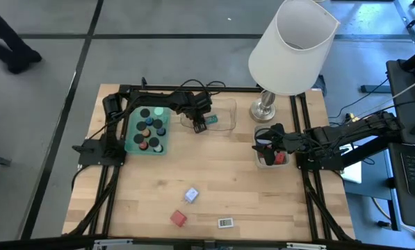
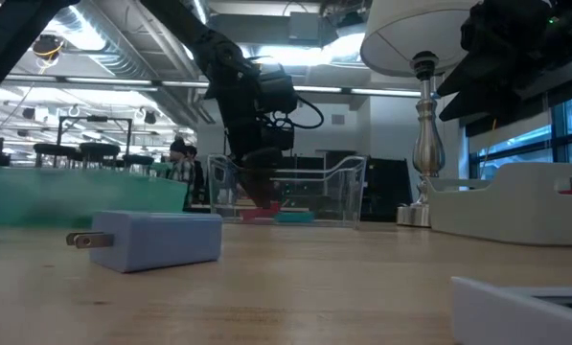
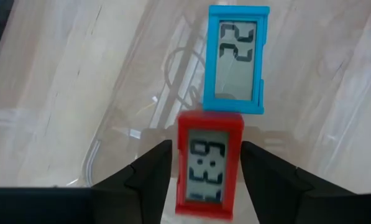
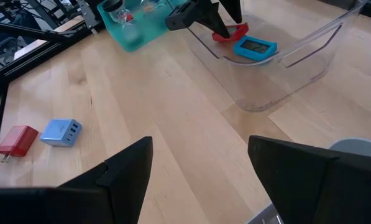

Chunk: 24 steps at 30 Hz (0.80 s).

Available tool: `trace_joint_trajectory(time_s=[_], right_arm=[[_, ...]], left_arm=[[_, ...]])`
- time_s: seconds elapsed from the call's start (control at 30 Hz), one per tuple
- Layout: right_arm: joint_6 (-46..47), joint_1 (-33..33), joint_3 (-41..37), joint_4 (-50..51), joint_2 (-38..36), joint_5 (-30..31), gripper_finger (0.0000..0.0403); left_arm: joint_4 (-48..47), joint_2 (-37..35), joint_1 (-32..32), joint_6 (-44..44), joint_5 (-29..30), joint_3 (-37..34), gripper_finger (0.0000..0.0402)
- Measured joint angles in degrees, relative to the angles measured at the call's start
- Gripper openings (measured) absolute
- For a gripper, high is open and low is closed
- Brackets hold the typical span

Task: Pick & Place Office items
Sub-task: Put the red digital timer into the transparent bin, then put the white digital timer into the transparent bin

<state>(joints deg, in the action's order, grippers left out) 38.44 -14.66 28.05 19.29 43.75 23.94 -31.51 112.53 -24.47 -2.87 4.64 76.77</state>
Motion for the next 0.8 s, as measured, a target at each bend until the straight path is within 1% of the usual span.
trace_joint_trajectory(time_s=[0.3,0.4,0.6,0.8], right_arm=[[0.00,0.00,0.00,0.00,0.00,0.00,0.0268],[0.00,0.01,0.00,0.00,0.00,0.00,0.0268],[0.00,0.01,0.00,0.00,0.00,0.00,0.0268],[0.00,0.00,0.00,0.02,0.00,-0.02,0.0268]], left_arm=[[-0.57,-0.02,-0.02,0.09,0.98,0.88,0.0222],[-3.03,-0.07,-0.04,0.13,1.03,3.77,0.0228],[-11.78,-0.11,1.69,0.30,0.07,10.51,0.0228],[-17.57,-0.62,6.59,2.69,-0.12,12.46,0.0222]])
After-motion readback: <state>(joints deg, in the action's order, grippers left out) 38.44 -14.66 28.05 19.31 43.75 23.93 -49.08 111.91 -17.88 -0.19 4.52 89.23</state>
